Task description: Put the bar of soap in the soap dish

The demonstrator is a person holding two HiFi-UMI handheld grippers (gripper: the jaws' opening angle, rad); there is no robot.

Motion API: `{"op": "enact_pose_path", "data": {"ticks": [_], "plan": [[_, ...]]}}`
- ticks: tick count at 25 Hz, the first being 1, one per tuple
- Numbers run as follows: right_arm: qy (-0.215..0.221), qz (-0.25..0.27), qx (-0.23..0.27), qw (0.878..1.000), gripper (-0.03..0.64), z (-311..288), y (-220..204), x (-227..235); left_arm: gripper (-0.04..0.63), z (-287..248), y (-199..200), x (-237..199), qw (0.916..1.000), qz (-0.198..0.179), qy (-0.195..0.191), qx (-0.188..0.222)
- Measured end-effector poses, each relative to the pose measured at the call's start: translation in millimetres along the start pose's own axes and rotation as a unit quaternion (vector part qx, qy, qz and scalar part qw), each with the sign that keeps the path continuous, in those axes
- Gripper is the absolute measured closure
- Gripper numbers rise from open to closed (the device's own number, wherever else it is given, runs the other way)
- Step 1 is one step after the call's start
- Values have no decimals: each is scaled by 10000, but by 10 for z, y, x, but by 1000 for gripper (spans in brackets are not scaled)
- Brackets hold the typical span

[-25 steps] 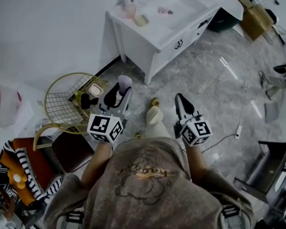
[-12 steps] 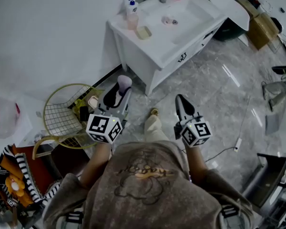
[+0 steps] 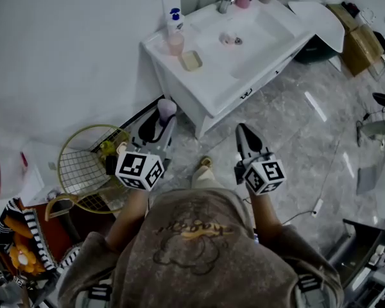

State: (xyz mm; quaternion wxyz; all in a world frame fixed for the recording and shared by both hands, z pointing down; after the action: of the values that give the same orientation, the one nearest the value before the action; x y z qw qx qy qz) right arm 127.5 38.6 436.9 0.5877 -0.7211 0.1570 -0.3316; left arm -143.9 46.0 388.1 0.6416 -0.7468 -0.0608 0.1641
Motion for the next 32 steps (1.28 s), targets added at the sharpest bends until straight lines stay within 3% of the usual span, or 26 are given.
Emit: {"op": "enact_pose_path", "data": {"ticks": [18, 32], "plan": [[497, 33, -109, 9987, 617, -1094, 487, 1272, 419, -1488, 210, -160, 9989, 46, 457, 12], [230, 3, 22, 9997, 617, -1579, 633, 1615, 419, -2345, 296, -449, 9998, -45, 144, -146]]}}
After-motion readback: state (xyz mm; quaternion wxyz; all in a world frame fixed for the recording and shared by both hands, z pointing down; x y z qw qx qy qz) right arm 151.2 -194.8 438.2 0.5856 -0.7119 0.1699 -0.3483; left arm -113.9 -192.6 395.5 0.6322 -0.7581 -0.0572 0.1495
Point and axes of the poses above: the fingertips, and each gripper's own axes: z backward along the fingers, x to its right, y out of its top, the point moved 6 cm from there along z, backward along the fingers, and after that the axes turned 7 degrees about y, right-handed, at the moved point
